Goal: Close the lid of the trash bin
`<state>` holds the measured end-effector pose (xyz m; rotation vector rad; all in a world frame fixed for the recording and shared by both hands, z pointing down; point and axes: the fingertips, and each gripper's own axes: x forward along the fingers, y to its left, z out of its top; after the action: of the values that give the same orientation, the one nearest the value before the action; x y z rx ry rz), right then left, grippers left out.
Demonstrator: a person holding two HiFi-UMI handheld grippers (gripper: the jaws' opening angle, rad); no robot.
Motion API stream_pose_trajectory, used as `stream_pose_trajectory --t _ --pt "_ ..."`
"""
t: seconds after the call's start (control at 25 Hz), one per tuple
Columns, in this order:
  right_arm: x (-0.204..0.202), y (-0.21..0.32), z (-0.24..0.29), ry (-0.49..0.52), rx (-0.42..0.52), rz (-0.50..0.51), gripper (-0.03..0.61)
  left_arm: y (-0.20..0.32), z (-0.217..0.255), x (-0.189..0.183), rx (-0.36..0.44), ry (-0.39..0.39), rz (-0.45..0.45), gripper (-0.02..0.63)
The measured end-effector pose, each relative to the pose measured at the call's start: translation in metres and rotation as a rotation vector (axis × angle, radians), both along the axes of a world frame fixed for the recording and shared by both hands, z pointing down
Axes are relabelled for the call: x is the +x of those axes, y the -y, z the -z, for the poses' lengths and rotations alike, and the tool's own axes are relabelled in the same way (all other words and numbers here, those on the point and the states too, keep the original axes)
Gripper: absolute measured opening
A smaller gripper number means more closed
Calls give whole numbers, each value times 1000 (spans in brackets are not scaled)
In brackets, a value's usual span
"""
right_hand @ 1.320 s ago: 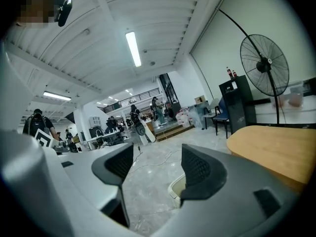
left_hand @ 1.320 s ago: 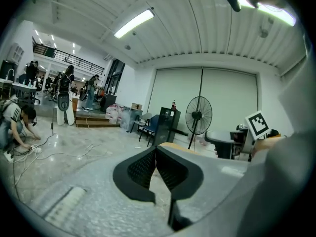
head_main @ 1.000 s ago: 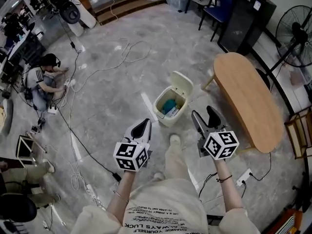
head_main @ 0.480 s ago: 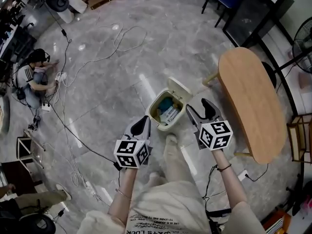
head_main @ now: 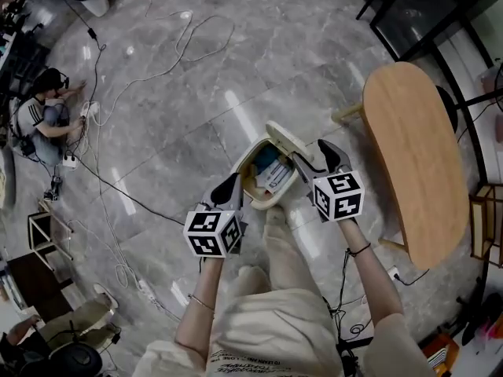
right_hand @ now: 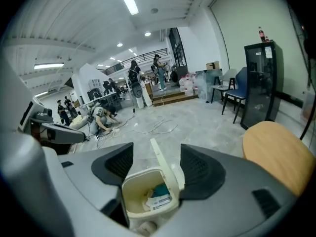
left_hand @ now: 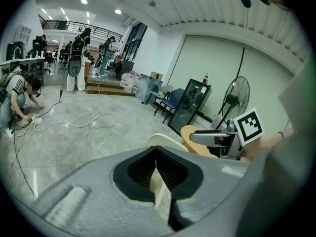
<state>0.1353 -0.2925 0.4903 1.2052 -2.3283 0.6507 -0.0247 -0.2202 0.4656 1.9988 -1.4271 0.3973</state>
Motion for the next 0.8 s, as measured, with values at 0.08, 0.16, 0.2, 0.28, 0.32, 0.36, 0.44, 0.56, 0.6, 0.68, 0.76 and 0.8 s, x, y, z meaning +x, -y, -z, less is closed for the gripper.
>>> stream_pose_trajectory --t 0.08,0.16,0.2,0.28,0.32,0.36,0.44,0.56,0.6,0.68,0.76,0.8 --pt "-3 6 -13 -31 -11 22 290 9 -9 0 -12 -1 2 23" --pt "-5 11 -26 -60 -20 46 290 15 -18 2 -22 -4 4 23" --pt "-6 12 -31 -71 -24 58 290 18 -23 2 -27 -3 4 23" --pt "-8 15 -42 -83 -30 76 290 22 -33 3 -37 4 2 23" --pt "-8 16 -47 -90 -33 83 290 24 -39 3 -42 6 4 23" --pt "-9 16 -51 -97 -36 91 290 26 -45 3 -48 5 6 23" --pt "-13 15 -59 -111 -40 106 290 26 -56 1 -66 3 8 23" --pt "-19 13 -67 -138 -32 133 290 23 -71 -1 -92 3 1 23" --pt "-21 13 -69 -154 -24 146 290 23 -75 -1 -99 1 -1 23" --pt "-23 11 -74 -186 -13 167 290 18 -83 -1 -114 -4 -8 23" --pt "-27 7 -78 -202 -13 179 290 12 -89 -4 -131 -3 -10 23" --pt "-28 7 -79 -208 -10 181 290 9 -91 -6 -137 -1 -8 23"
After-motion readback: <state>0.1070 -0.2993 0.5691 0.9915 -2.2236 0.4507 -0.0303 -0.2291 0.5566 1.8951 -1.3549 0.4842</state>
